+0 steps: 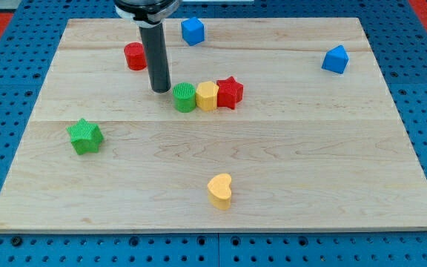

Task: Nudge the green star up a bit

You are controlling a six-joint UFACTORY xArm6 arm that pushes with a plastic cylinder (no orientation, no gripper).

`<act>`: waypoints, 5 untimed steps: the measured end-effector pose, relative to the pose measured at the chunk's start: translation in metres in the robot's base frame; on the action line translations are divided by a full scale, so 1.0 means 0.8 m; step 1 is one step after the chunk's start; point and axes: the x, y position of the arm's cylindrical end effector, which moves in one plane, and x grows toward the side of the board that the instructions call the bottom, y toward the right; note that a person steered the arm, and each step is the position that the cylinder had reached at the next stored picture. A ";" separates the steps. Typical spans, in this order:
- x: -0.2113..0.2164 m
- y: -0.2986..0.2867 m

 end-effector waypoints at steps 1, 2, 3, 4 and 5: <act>0.015 -0.034; 0.073 -0.007; 0.145 -0.004; 0.166 -0.065; 0.166 -0.157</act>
